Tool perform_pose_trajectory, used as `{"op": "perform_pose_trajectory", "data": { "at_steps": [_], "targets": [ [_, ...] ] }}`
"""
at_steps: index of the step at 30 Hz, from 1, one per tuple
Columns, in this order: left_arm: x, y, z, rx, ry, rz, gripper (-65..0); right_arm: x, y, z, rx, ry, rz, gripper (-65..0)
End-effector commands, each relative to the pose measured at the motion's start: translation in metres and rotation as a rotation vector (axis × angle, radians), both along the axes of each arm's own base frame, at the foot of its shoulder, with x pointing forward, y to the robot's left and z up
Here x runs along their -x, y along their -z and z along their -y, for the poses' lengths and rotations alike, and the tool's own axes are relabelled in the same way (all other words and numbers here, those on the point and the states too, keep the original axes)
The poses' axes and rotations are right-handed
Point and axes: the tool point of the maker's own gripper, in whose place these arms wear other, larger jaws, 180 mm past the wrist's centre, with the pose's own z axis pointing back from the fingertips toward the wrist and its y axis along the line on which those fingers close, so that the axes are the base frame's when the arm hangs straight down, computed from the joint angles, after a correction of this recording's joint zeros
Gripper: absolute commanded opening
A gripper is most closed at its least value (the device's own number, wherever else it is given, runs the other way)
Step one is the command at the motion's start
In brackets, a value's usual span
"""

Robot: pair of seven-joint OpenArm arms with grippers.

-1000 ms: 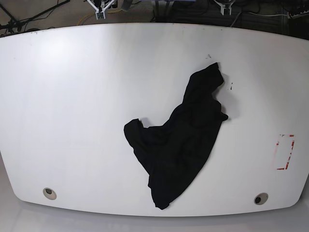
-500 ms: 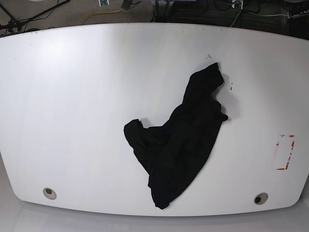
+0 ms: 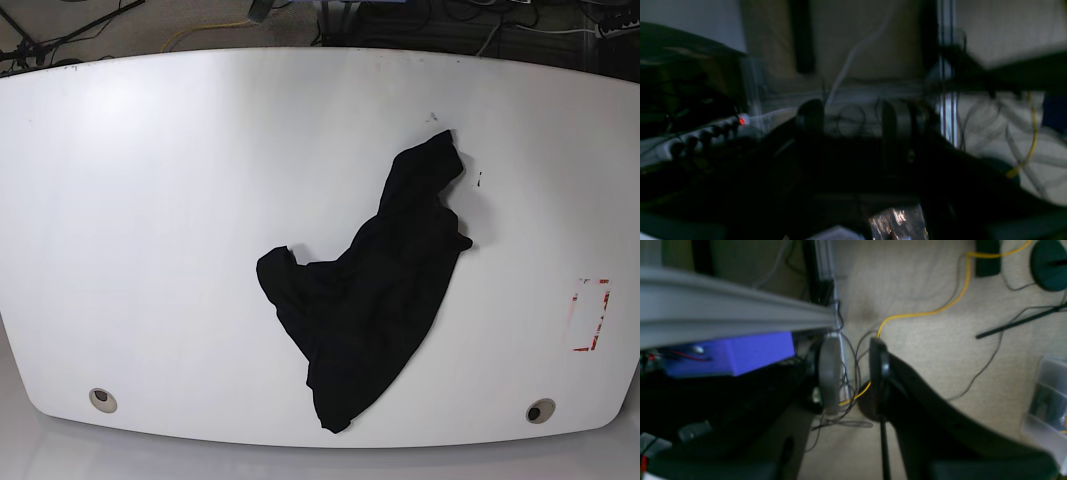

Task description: Fold the T-shirt properly

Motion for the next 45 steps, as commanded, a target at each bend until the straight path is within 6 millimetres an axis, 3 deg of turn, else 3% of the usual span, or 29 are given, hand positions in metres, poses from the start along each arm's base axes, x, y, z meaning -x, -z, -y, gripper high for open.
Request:
{"op": "perform_pose_trajectory", "data": {
  "at_steps": [1, 9, 14, 19, 24, 34, 36, 39, 45],
  "targets": [
    [-0.009, -0.024, -0.01, 0.006, -0.003, 0.06, -39.2, 0.001, -0.02, 0.004, 0.002, 0.013, 0.033, -51.2],
    [-0.035, -0.073, -0.015, 0.055, -0.002, 0.169, -39.2, -0.018, -0.068, 0.015, 0.019, 0.037, 0.131, -51.2],
    [-0.057, -0.102, -0.021, 0.054, -0.004, 0.252, -39.2, -0.041, -0.097, 0.023, 0.039, 0.045, 0.218, -51.2],
    [-0.075, -0.123, -0.02, 0.065, -0.014, 0.322, -39.2, -0.059, -0.113, 0.027, 0.037, 0.064, 0.288, -51.2],
    [-0.097, -0.148, 0.001, 0.19, 0.029, 0.41, -39.0, -0.096, -0.125, 0.03, 0.043, 0.003, 0.389, -51.2],
    [-0.12, -0.159, 0.018, 0.251, 0.037, 0.486, -38.3, -0.152, -0.134, 0.031, 0.048, -0.012, 0.546, -50.6],
    [-0.121, -0.158, 0.024, 0.268, 0.038, 0.489, -34.9, -0.163, -0.137, 0.028, 0.04, -0.027, 0.578, -50.4],
    [-0.141, -0.162, 0.036, 0.299, 0.062, 0.546, -26.4, -0.179, -0.139, 0.02, 0.01, -0.072, 0.608, -50.4],
    [-0.167, -0.158, 0.049, 0.329, 0.084, 0.573, -24.4, -0.212, -0.132, 0.014, 0.0, -0.156, 0.577, -50.4]
  ]
}}
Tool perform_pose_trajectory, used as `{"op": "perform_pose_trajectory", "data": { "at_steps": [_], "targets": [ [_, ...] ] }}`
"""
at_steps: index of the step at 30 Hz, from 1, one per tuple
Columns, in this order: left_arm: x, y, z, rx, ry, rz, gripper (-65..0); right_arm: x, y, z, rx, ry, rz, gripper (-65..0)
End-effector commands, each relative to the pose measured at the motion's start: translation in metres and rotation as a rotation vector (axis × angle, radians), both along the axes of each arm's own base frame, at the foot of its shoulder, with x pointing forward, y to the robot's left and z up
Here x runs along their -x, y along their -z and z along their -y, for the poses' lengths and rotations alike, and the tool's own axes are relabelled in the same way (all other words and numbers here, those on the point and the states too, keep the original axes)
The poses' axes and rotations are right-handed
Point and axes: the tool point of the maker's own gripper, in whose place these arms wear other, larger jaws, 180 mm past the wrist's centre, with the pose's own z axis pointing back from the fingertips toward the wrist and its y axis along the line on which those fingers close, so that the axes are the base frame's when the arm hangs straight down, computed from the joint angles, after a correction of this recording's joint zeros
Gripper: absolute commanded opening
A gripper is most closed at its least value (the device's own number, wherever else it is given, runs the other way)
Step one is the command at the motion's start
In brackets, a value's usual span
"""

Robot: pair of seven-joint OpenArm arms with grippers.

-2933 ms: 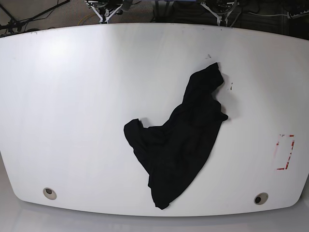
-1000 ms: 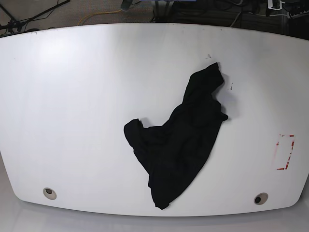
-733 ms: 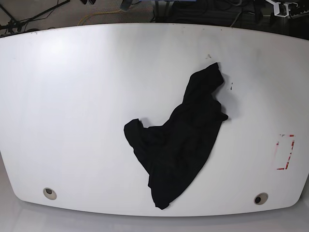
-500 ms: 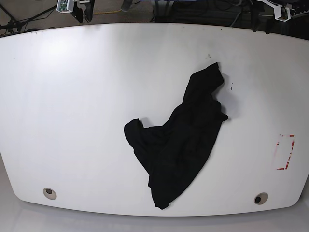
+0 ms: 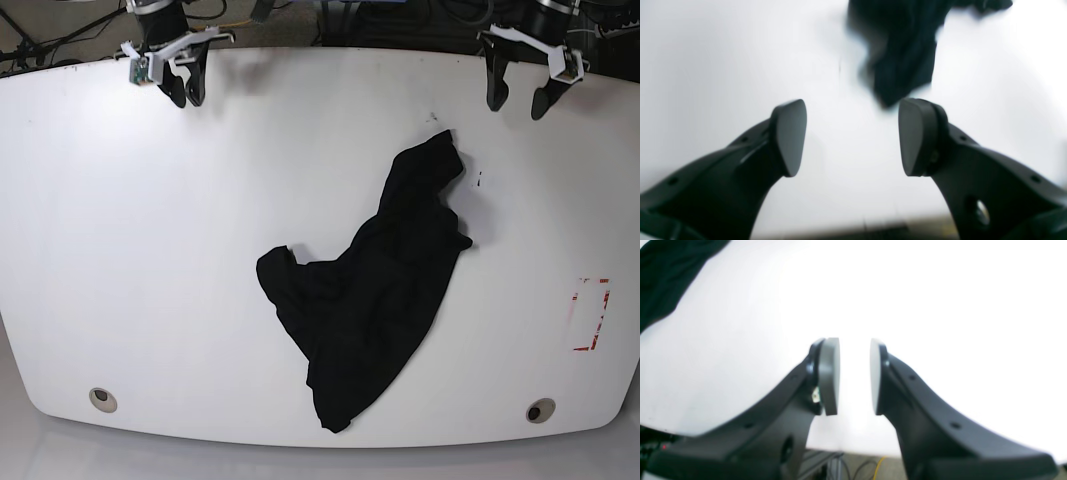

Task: Fold the T-shirt properly
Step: 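Lower both grippers toward the crumpled black T-shirt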

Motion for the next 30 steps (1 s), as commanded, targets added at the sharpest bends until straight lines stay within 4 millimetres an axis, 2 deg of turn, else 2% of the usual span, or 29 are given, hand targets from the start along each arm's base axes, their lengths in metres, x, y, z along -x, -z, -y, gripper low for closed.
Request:
{"op": "perform_pose_trajectory", "data": {
  "at_steps": [1, 4, 9, 12, 18, 23, 30],
  "targets": [
    [0.0, 0.005, 0.005, 0.003, 0.019, -0.037, -24.6, -0.01, -0.009, 0.001, 0.016, -0.051, 0.026, -50.4],
    [-0.02, 0.011, 0.009, -0.004, 0.035, -0.053, -24.6, -0.024, -0.005, -0.001, 0.034, -0.104, 0.009, -50.4],
    [-0.048, 0.012, 0.014, -0.014, 0.059, -0.059, -24.6, -0.051, -0.011, -0.002, 0.049, -0.12, 0.032, -50.4],
    [-0.056, 0.014, 0.015, -0.023, 0.066, -0.075, -24.7, -0.057, -0.009, -0.002, 0.058, -0.126, 0.014, -50.4],
    [-0.076, 0.018, 0.04, -0.004, 0.13, -0.095, -24.7, -0.078, -0.014, 0.003, 0.1, -0.151, 0.011, -50.4],
    [-0.087, 0.039, 0.05, 0.021, 0.152, -0.131, -24.7, -0.093, -0.024, 0.003, 0.106, -0.15, 0.047, -50.4],
    [-0.102, 0.063, 0.058, 0.04, 0.167, -0.169, -24.7, -0.101, -0.031, 0.008, 0.132, -0.16, 0.07, -50.4]
  ]
}}
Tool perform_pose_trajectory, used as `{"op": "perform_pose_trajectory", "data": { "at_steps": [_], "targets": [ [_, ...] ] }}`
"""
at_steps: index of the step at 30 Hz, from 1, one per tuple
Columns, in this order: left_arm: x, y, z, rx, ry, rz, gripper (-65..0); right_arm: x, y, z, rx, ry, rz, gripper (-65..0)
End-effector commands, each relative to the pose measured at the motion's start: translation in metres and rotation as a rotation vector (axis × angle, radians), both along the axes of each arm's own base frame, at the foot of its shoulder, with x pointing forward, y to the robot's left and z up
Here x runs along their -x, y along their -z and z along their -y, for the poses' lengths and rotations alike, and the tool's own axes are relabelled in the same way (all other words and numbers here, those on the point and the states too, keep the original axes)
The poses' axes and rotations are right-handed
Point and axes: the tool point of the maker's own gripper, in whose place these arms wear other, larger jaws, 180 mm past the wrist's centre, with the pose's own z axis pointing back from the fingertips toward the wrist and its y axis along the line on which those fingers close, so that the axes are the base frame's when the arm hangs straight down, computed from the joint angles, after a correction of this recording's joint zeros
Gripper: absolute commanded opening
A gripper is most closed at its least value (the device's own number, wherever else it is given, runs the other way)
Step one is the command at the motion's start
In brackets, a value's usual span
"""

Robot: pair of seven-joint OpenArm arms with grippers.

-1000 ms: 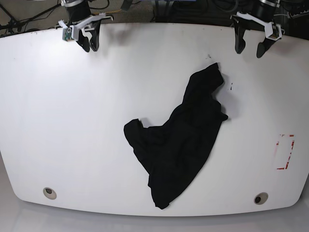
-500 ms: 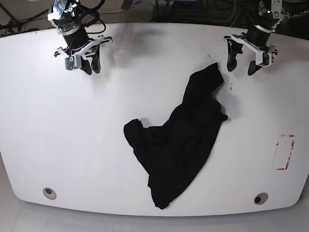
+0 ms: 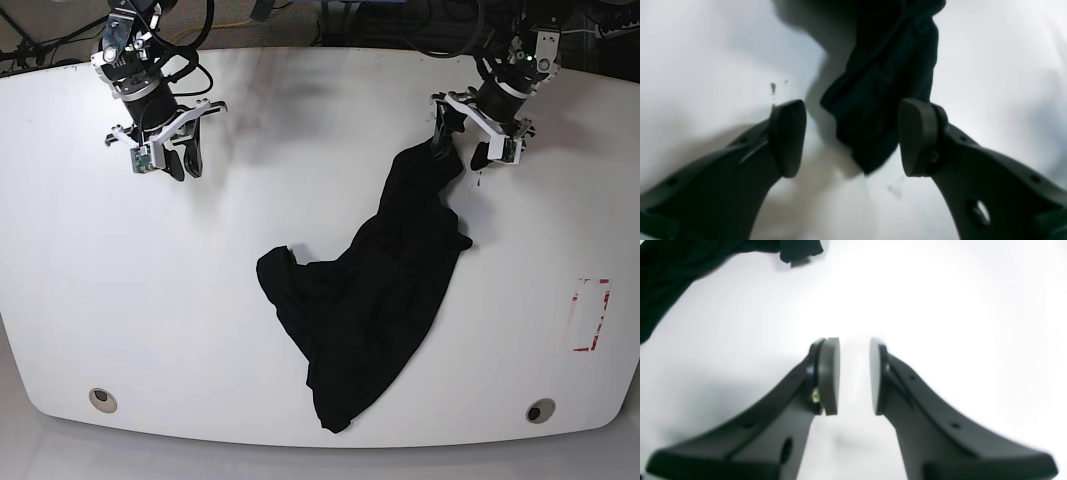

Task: Fold the T-shirt properly
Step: 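Lower both grippers toward the crumpled black T-shirt, then grasp the shirt edges with both grippers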

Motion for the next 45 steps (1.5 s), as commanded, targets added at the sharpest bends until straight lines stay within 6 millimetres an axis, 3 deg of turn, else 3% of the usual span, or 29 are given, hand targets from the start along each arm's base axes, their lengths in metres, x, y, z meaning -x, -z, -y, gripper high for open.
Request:
{"op": "perform_pose_trajectory", "data": {
  "at_steps": [1, 6, 10, 12, 15, 17, 21, 23, 29, 35, 37, 40, 45],
  "targets": [
    [-0.009, -0.004, 0.0, 0.011, 0.002, 0.031, -24.7, -0.009, -0.017, 0.003, 0.011, -0.01, 0.065, -50.4],
    [-0.016, 0.007, -0.001, 0.013, -0.003, 0.013, -24.7, -0.011, -0.018, 0.006, 0.015, -0.003, 0.068, -50.4],
    [-0.016, 0.015, 0.01, 0.022, 0.029, -0.009, -26.9, -0.011, -0.019, 0.009, 0.029, -0.007, 0.07, -50.4],
    [-0.019, 0.015, 0.015, 0.025, 0.044, -0.003, -35.0, -0.012, -0.019, 0.01, 0.028, -0.003, 0.068, -50.4],
    [-0.023, 0.02, 0.018, 0.025, 0.051, -0.013, -55.7, -0.018, -0.023, 0.008, 0.026, -0.007, 0.086, -50.4],
    [-0.021, 0.027, 0.012, 0.007, 0.055, -0.043, -65.0, -0.021, -0.025, 0.007, 0.024, -0.01, 0.095, -50.4],
    [-0.019, 0.034, 0.007, -0.022, 0.065, -0.097, -65.0, -0.031, -0.028, -0.006, 0.023, -0.053, 0.096, -50.4],
    [-0.021, 0.027, 0.007, -0.022, 0.066, -0.078, -65.0, -0.04, -0.029, -0.009, 0.055, -0.089, 0.074, -50.4],
    [-0.01, 0.012, -0.03, -0.077, 0.006, -0.059, -65.0, -0.072, -0.032, -0.026, 0.078, -0.138, 0.018, -48.8],
    [0.006, 0.005, -0.08, -0.139, -0.101, -0.065, -65.0, -0.101, -0.026, -0.055, 0.037, -0.213, -0.007, -24.6],
    [0.008, 0.001, -0.096, -0.169, -0.121, -0.066, -65.0, -0.111, -0.025, -0.07, 0.026, -0.261, -0.004, -19.8],
    [0.016, 0.0, -0.113, -0.196, -0.148, -0.076, -65.0, -0.122, -0.019, -0.092, -0.015, -0.315, -0.018, -19.2],
    [0.034, -0.003, -0.143, -0.239, -0.213, -0.099, -65.0, -0.145, -0.009, -0.111, -0.081, -0.344, -0.052, -19.2]
  ]
}}
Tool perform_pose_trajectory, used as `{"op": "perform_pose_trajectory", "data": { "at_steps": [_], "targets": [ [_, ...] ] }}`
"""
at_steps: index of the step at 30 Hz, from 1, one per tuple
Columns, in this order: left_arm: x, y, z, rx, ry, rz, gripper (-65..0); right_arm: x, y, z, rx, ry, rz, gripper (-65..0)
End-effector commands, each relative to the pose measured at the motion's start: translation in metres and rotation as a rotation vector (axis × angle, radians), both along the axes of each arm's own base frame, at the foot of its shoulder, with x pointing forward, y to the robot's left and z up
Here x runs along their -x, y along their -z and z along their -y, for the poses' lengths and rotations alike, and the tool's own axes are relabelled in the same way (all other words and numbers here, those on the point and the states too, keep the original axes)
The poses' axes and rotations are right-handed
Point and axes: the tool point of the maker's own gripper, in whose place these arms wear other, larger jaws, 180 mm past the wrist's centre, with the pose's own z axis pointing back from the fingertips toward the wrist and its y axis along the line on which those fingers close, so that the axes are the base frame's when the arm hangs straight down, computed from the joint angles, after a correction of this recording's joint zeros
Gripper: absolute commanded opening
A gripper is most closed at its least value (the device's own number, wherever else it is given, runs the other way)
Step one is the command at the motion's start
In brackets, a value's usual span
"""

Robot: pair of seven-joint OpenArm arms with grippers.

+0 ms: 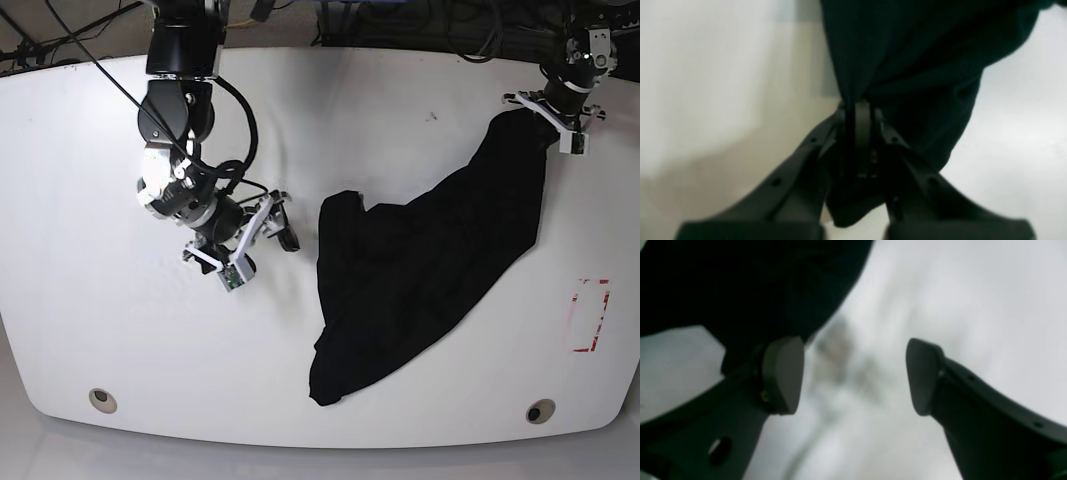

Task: Fold the T-shirt properly
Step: 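Grasp the shirt edges with both grippers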

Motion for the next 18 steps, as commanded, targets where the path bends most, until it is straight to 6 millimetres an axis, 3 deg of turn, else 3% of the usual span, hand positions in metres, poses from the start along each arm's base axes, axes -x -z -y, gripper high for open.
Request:
{"op": "perform_pose_trajectory", "data": {
  "at_steps": [1, 7, 18],
  "targets": [
    [0.001, -0.012, -0.013, -0.023, -0.015, 0.03, -65.0, -0.019, -0.007, -0.006, -0.052, 0.006, 0.017, -19.2],
    [0.018, -0.012, -0.029, -0.048, -0.046, 0.002, -65.0, -0.053, 0.004, -0.032, -0.136, -0.012, -0.061, -19.2],
    [0.033, -0.011, -0.023, -0.014, 0.01, -0.014, -65.0, -0.095, -0.001, -0.078, -0.323, -0.012, -0.066, -19.2]
  ]
}}
